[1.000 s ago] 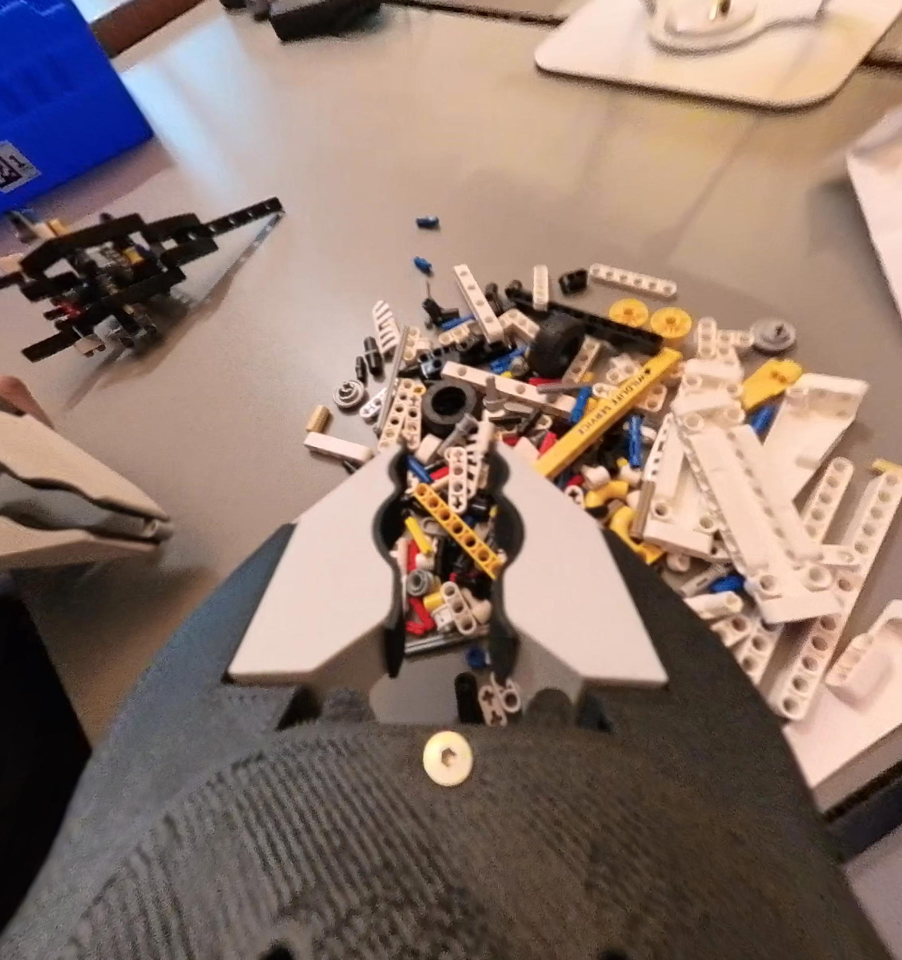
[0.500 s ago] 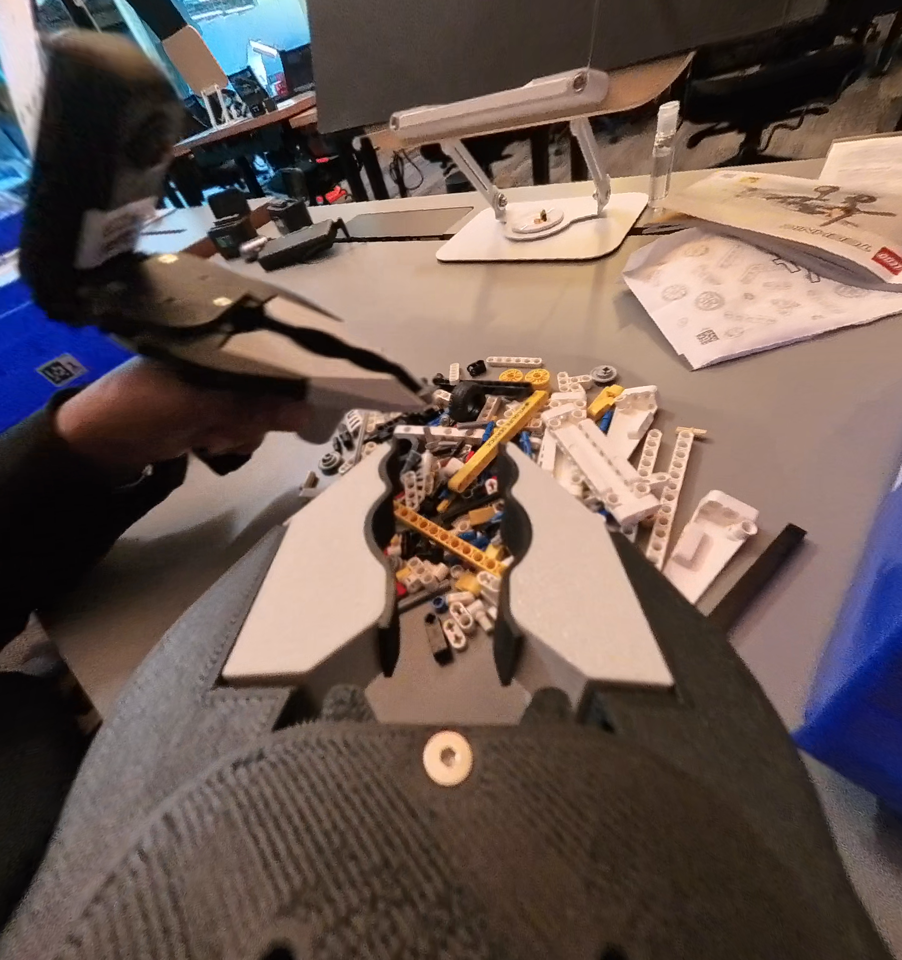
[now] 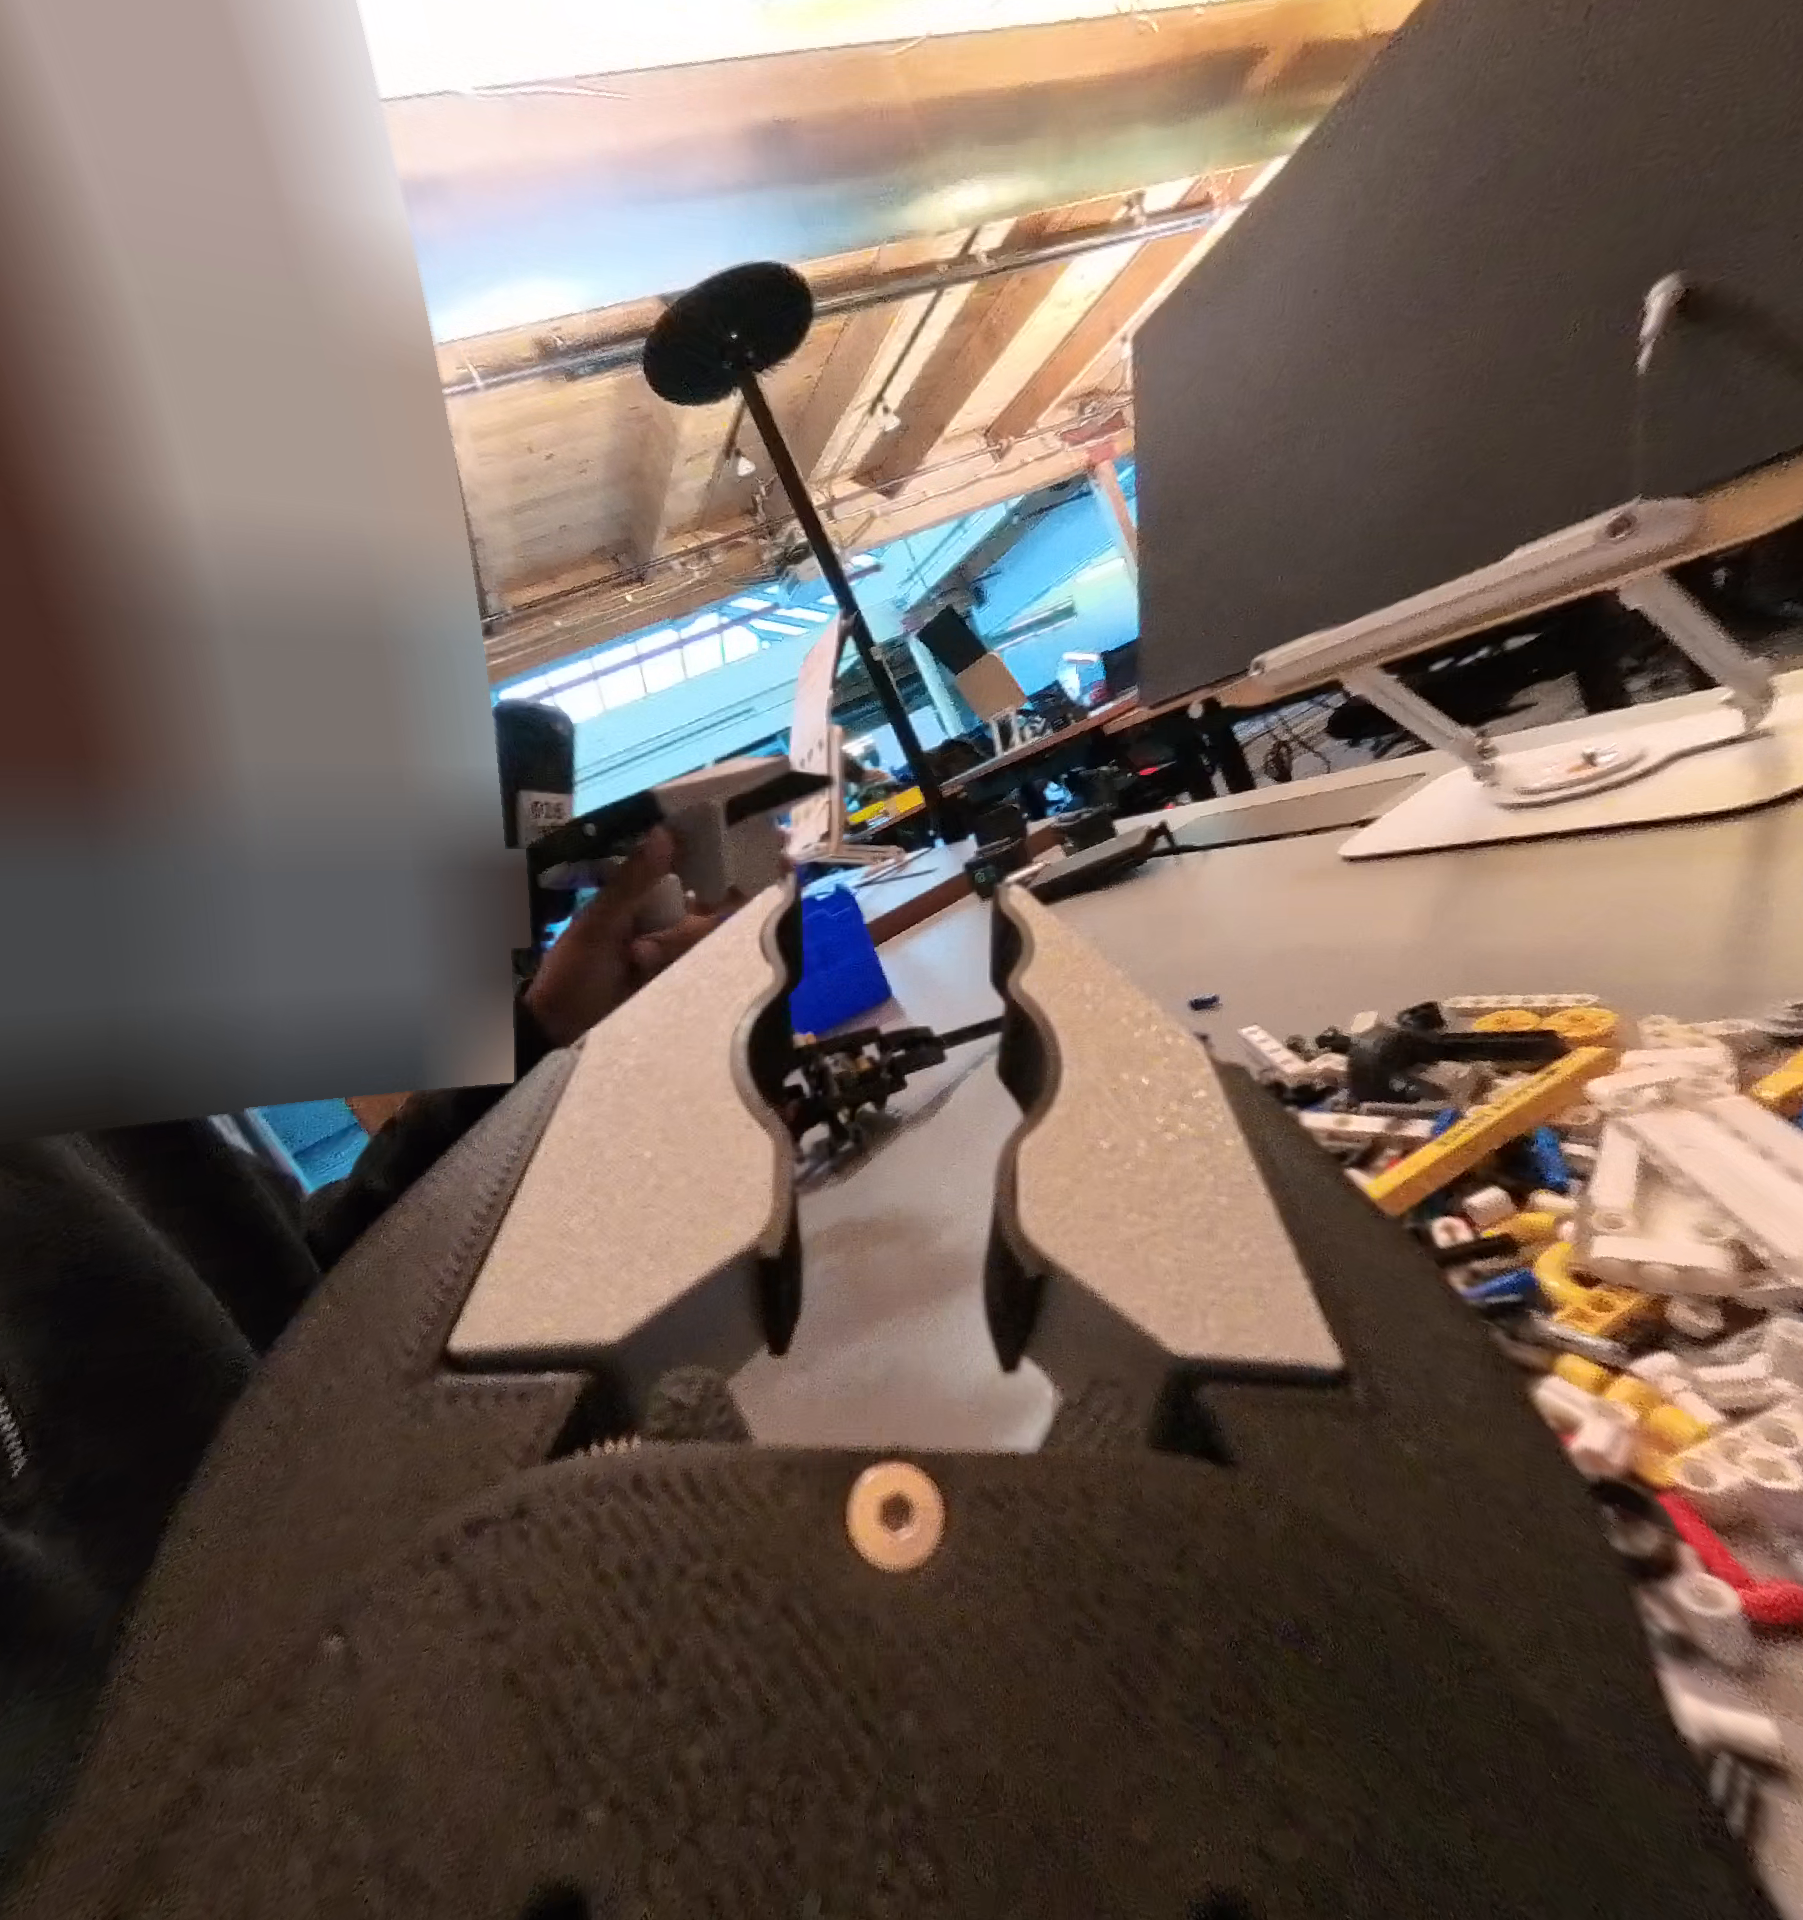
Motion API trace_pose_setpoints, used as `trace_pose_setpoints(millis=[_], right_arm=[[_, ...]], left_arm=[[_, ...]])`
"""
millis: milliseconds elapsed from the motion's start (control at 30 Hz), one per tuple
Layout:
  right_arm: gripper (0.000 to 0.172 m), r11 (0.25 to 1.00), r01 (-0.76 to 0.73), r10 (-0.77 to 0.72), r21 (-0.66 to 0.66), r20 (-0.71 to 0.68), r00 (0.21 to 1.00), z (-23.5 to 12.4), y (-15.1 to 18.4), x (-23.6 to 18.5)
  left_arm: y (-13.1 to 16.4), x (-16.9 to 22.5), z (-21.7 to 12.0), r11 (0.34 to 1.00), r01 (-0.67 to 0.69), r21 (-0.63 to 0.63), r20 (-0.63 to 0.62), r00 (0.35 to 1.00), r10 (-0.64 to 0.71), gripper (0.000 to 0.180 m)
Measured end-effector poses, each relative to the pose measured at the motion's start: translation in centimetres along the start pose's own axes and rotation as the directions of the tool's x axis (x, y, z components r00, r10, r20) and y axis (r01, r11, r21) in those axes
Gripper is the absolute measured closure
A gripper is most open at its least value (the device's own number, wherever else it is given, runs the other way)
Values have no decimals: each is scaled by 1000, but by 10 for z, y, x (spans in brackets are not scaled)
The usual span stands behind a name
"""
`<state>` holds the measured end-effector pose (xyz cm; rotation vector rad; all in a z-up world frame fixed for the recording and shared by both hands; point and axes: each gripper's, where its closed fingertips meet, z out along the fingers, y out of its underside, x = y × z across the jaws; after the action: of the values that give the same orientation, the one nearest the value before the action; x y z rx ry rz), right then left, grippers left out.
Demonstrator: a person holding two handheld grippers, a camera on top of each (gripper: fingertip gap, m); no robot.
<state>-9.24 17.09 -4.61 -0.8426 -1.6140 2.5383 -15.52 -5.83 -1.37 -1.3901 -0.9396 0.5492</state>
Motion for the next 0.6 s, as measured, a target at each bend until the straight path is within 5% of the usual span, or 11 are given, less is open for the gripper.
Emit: trace_pose_setpoints(millis=[100, 200, 400, 600], right_arm=[[140, 998, -19, 19, -55, -2, 1000, 12, 19, 2], [140, 993, -59, 66, -107, 60, 996, 39, 41, -13], [140, 953, -33, 88, -302, 170, 982, 111, 104, -55], [143, 870, 115, -12, -480, 213, 977, 164, 156, -75]], left_arm=[[-30, -47, -84, 981, -56, 184, 197, 980, 19, 172], [-25, -73, -139, 965, -131, 227, 360, 932, 42, 180], [66, -76, -132, 998, -33, -48, 315, 948, 46, 172], [100, -63, -119, 985, 61, -159, 185, 982, -31, 158]])
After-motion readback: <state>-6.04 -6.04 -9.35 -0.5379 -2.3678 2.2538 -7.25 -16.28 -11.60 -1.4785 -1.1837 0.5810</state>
